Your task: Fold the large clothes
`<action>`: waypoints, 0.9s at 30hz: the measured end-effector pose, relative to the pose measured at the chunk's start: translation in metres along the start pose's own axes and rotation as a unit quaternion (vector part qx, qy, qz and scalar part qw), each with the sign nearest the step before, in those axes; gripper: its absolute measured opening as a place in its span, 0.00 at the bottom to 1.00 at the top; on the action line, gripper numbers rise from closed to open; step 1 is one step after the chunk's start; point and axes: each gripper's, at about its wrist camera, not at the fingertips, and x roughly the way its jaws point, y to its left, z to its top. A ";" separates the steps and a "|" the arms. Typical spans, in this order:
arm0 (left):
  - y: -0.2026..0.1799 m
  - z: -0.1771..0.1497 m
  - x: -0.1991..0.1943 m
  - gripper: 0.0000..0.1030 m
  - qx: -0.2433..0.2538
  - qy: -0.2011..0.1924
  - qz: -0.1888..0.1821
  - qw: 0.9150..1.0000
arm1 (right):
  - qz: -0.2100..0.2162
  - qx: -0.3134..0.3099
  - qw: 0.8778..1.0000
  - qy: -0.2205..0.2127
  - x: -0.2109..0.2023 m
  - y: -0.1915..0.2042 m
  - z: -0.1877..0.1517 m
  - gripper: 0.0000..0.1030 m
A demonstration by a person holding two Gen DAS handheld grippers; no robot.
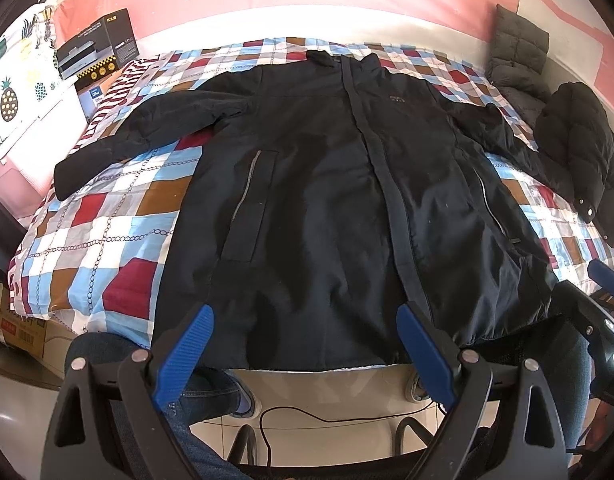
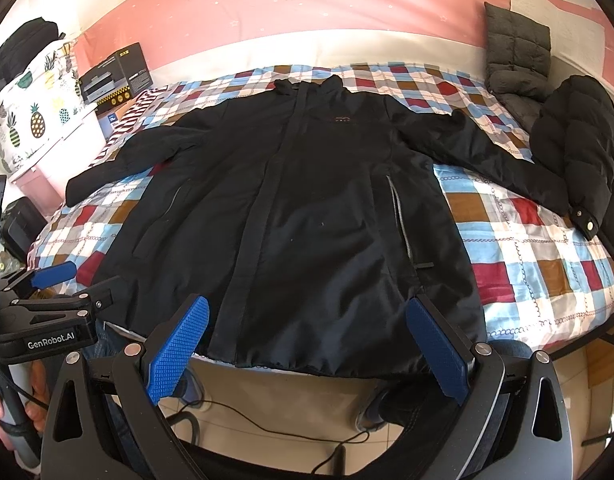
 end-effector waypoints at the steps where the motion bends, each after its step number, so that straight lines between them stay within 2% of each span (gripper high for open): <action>1: 0.000 0.000 0.000 0.92 0.000 0.000 0.000 1.000 | 0.000 0.000 1.000 0.000 0.000 0.000 0.000 0.96; 27: 0.001 -0.002 -0.002 0.92 -0.003 0.001 -0.001 1.000 | 0.000 -0.003 1.000 0.002 0.001 0.005 0.001 0.96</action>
